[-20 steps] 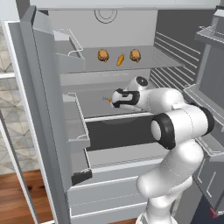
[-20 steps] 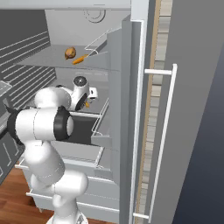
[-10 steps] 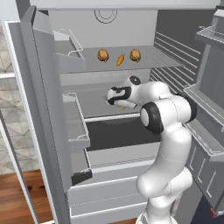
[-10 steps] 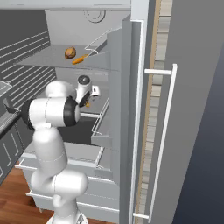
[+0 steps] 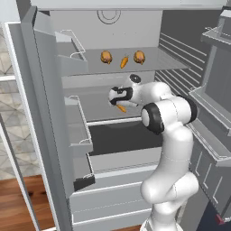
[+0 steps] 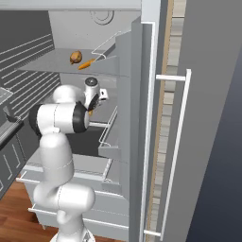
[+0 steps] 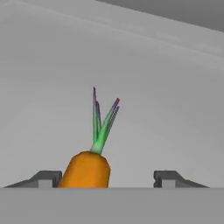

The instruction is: Place one carrot and one chicken drumstick in each tupperware on the nearby counter, to pack two identical lunches.

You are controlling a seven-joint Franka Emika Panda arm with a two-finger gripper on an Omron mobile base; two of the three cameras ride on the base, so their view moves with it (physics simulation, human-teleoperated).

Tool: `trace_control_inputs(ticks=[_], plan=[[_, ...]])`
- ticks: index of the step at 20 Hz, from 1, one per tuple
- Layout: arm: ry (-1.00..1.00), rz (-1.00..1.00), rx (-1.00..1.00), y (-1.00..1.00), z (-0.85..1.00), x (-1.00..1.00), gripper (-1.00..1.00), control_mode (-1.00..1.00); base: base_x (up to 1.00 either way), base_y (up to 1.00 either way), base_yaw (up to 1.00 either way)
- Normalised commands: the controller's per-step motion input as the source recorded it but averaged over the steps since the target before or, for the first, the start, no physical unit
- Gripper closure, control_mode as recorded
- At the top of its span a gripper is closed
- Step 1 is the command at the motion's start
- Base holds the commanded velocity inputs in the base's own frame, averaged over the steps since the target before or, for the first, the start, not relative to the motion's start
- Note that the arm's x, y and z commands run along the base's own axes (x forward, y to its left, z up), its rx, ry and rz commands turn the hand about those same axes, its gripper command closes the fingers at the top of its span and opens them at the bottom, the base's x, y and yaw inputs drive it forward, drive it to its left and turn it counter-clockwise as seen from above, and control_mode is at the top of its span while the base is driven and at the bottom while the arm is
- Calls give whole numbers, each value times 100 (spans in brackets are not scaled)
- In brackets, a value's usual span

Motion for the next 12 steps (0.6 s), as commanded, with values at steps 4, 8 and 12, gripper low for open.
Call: trace_control_inputs(ticks=[4,8,12], plan=[[0,0,-10,42,-89,-64,100,-100,0,0,0],[-3,-2,-4,22,-67,-68,100,-100,0,0,0],[-1,0,0,0,-8,-3,100,-100,0,0,0]])
